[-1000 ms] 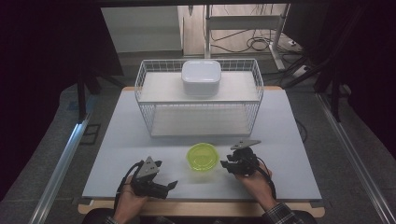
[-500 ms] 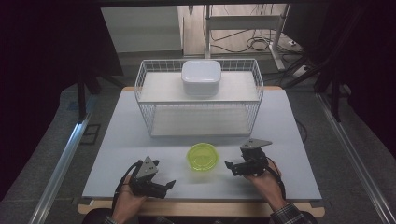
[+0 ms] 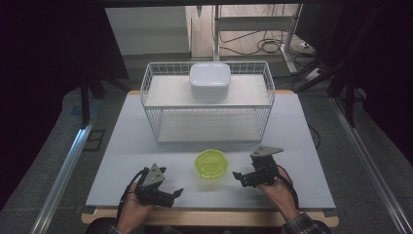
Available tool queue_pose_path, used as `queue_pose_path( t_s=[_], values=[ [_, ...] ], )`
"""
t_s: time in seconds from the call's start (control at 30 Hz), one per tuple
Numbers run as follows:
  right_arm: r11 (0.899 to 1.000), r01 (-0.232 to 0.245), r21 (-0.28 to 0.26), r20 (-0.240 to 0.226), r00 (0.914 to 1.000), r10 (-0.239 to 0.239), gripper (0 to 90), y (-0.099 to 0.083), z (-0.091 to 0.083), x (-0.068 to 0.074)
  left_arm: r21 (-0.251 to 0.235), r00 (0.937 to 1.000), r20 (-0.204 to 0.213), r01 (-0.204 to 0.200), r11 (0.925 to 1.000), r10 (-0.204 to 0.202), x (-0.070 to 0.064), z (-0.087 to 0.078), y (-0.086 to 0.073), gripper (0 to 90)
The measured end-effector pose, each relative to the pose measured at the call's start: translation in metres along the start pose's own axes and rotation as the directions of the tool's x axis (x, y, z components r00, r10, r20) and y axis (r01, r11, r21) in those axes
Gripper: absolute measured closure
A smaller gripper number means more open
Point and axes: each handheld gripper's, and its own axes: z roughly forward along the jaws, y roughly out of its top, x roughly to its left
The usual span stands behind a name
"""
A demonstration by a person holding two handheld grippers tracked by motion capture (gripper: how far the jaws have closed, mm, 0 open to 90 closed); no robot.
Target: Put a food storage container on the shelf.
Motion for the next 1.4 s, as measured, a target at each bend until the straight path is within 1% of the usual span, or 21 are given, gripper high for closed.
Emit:
queue_pose_path(
  t_s=[0.13,0.23,0.3,0.33,0.4,0.47,0.53,0.57,0.67,0.73,0.83,0.9,0.93,1.0,1.07,1.1,1.13,1.2,1.27,1.37,1.4],
  values=[
    [1.0,-0.007,-0.016,0.007,1.0,0.007,2.5,0.002,0.0,0.001,0.002,1.0,-0.001,-0.005,1.0,0.005,-0.001,0.0,0.0,4.7],
    [1.0,-0.007,-0.016,0.005,1.0,0.007,2.4,0.005,-0.001,0.002,0.003,1.0,-0.003,-0.008,1.0,0.008,-0.001,0.001,0.0,4.6],
    [0.999,-0.028,-0.016,-0.009,0.9996,0.028,2.2,0.007,-0.002,0.002,0.003,1.0,-0.005,-0.009,1.0,0.009,-0.001,0.001,0.0,4.5],
    [0.999,-0.049,-0.018,-0.018,0.9987,0.048,2.2,0.009,-0.003,0.002,0.003,1.0,-0.005,-0.009,1.0,0.009,-0.001,0.001,0.0,4.4],
    [0.997,-0.071,-0.007,-0.034,0.9969,0.07,2.1,0.011,-0.003,0.002,0.002,0.9999,-0.007,-0.008,1.0,0.008,-0.001,0.001,0.001,4.3],
    [0.997,-0.077,-0.007,-0.047,0.996,0.076,2.2,0.015,-0.004,0.003,0.001,0.9999,-0.007,-0.008,1.0,0.008,-0.001,0.001,0.001,4.3],
    [0.998,-0.068,0.009,-0.039,0.9969,0.069,3.4,0.019,-0.004,0.004,-0.001,1.0,-0.009,-0.004,1.0,0.004,0.0,0.001,0.001,4.2],
    [0.997,-0.071,0.016,-0.038,0.9967,0.071,5.6,0.021,-0.004,0.005,-0.001,0.9999,-0.01,-0.005,1.0,0.005,0.0,0.001,0.001,4.3],
    [0.994,-0.102,0.03,-0.069,0.9922,0.104,10.5,0.028,-0.004,0.004,0.001,0.9999,-0.013,-0.01,1.0,0.01,-0.001,0.001,0.001,4.2],
    [0.991,-0.127,0.04,-0.1,0.9863,0.131,14.4,0.032,-0.002,0.003,0.001,0.9999,-0.012,-0.011,0.9999,0.011,-0.001,0.002,0.001,4.2],
    [0.987,-0.154,0.044,-0.146,0.9765,0.159,23.1,0.037,0.003,0.001,0.002,0.9999,-0.012,-0.013,0.9999,0.013,-0.002,0.002,0.001,4.2],
    [0.985,-0.165,0.048,-0.159,0.9723,0.171,29.2,0.039,0.007,-0.001,0.002,0.9999,-0.011,-0.012,0.9999,0.012,-0.002,0.002,0.001,4.2],
    [0.981,-0.183,0.055,-0.178,0.9655,0.19,32.7,0.041,0.011,-0.003,0.001,0.9999,-0.012,-0.012,0.9999,0.012,-0.002,0.002,0.001,4.2],
    [0.977,-0.205,0.067,-0.189,0.9585,0.214,36.7,0.044,0.015,-0.005,0.0,0.9999,-0.011,-0.01,0.9999,0.01,-0.002,0.002,0.001,4.2],
    [0.968,-0.233,0.093,-0.21,0.9456,0.248,41.2,0.046,0.02,-0.008,0.002,0.9999,-0.01,-0.013,0.9999,0.013,-0.002,0.002,0.001,4.2],
    [0.965,-0.243,0.097,-0.218,0.9409,0.259,42.6,0.047,0.022,-0.009,0.003,0.9998,-0.01,-0.016,0.9999,0.016,-0.002,0.002,0.001,4.2],
    [0.96,-0.26,0.104,-0.228,0.9331,0.278,44.7,0.048,0.024,-0.01,0.004,0.9998,-0.009,-0.017,0.9998,0.017,-0.002,0.002,0.001,4.2],
    [0.955,-0.275,0.113,-0.246,0.9232,0.295,48.2,0.05,0.028,-0.012,0.008,0.9997,-0.009,-0.021,0.9997,0.021,-0.002,0.002,0.001,4.2],
    [0.949,-0.291,0.12,-0.255,0.9149,0.313,52.1,0.051,0.03,-0.014,0.008,0.9997,-0.008,-0.023,0.9997,0.023,-0.002,0.002,0.001,4.2],
    [0.943,-0.308,0.13,-0.266,0.9048,0.332,56.6,0.051,0.034,-0.017,0.009,0.9997,-0.007,-0.024,0.9997,0.024,-0.002,0.002,0.001,4.2],
    [0.939,-0.316,0.134,-0.272,0.8996,0.341,57.9,0.051,0.035,-0.018,0.007,0.9997,-0.006,-0.022,0.9997,0.022,-0.002,0.002,0.001,4.2]
  ],
)
